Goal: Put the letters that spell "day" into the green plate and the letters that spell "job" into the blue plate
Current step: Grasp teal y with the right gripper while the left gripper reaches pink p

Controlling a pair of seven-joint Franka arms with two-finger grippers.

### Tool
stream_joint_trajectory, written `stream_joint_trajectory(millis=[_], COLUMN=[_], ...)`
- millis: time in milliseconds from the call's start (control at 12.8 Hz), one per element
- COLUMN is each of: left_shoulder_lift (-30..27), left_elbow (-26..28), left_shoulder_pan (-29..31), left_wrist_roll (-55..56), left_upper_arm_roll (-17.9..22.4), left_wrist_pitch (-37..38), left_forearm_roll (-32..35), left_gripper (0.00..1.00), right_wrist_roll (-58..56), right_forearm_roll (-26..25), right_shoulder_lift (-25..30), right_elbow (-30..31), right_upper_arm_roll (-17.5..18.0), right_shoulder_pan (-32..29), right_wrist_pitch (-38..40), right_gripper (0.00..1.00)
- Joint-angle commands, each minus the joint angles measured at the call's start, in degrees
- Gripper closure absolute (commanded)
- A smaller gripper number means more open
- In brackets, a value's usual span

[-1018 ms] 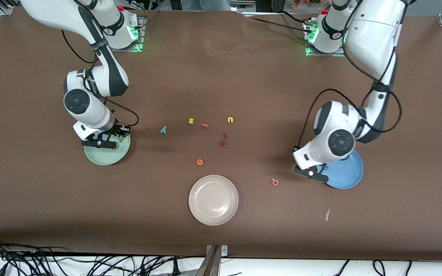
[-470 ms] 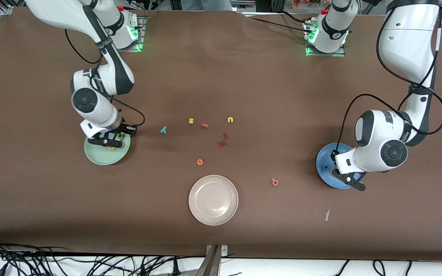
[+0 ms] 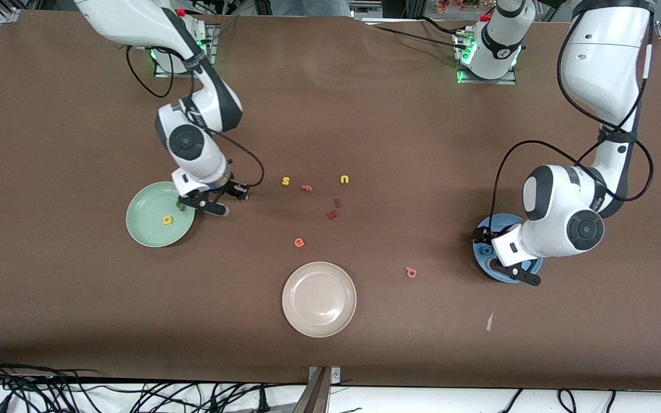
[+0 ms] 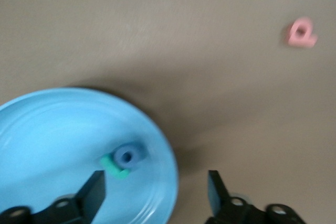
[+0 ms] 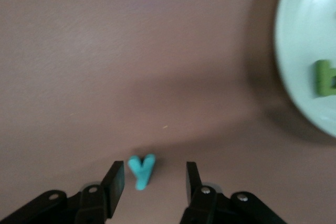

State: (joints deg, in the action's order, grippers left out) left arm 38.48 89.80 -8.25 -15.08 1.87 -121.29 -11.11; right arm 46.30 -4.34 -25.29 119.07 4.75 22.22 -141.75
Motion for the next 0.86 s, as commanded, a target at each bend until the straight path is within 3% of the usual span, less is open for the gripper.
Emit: stream_joint_trajectory(millis=[0,392,470,783], left_shoulder_lift=[3.7,8.0,8.62,8.98], left_elbow=[-5.86,-13.24,-14.12,-14.48], left_shoulder_pan=[-4.91,-8.54,-8.97,-9.68], left_wrist_roll=[9.94,30.77,34.03,37.23], left_upper_arm_roll=[0.15,0.15,0.15,0.32], left_wrist_pitch=[0.36,-0.6,-1.39,-3.6], left_forearm_roll=[-1.9,-1.81,-1.81,-1.72], left_gripper=[0.0,0.0,0.0,0.0], right_wrist_roll=[0.98,0.98,0.98,0.98], right_forearm_roll=[0.29,0.29,0.29,0.12], right_shoulder_lift=[-2.48,-3.62,-3.71,-4.06], right_elbow=[-1.3,-0.69,-0.51,0.02], right_upper_arm_roll=[-0.27,-0.27,-0.27,-0.27], right_shoulder_pan=[0.98,1.6,1.86,2.13], right_wrist_pitch=[-1.68,-3.35,-3.35,-3.53], right_gripper=[0.45,0.46,0.5,0.56])
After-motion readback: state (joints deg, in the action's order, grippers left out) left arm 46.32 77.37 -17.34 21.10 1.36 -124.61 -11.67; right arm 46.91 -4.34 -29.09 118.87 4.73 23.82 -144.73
